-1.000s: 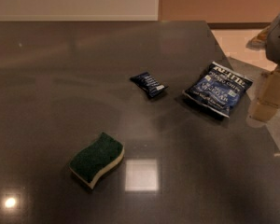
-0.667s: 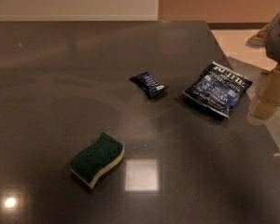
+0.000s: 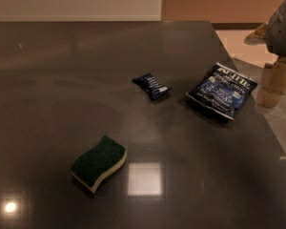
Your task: Pick blue chip bag
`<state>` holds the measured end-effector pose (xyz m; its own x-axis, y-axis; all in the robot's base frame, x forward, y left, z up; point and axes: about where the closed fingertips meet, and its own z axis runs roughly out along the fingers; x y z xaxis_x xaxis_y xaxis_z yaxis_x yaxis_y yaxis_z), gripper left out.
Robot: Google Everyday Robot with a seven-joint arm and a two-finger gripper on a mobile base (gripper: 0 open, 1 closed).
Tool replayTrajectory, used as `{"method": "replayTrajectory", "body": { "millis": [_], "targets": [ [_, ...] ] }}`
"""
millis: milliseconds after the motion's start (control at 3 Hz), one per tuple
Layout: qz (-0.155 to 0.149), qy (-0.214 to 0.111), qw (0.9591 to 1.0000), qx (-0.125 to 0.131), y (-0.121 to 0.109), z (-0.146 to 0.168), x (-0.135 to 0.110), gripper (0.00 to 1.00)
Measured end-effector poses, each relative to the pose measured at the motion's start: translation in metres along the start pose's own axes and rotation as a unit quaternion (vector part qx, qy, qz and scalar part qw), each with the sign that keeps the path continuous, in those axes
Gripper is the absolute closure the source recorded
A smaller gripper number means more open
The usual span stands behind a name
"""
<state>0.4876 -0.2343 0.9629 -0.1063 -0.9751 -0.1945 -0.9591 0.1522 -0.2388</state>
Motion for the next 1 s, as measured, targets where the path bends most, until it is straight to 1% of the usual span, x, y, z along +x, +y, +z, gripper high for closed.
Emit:
{"method": "replayTrajectory", "body": {
  "millis": [333,667,1000],
  "targets": [
    [-0.025,0.001,0.9996,-0.01,-0.022,0.013,0.01,0.0],
    [-0.079,0.003,0.9964,-0.031,-0.064,0.043,0.028,0.0],
    [-0.109,0.002,0.9931,-0.044,-0.079,0.067,0.035,0.0]
  ]
}}
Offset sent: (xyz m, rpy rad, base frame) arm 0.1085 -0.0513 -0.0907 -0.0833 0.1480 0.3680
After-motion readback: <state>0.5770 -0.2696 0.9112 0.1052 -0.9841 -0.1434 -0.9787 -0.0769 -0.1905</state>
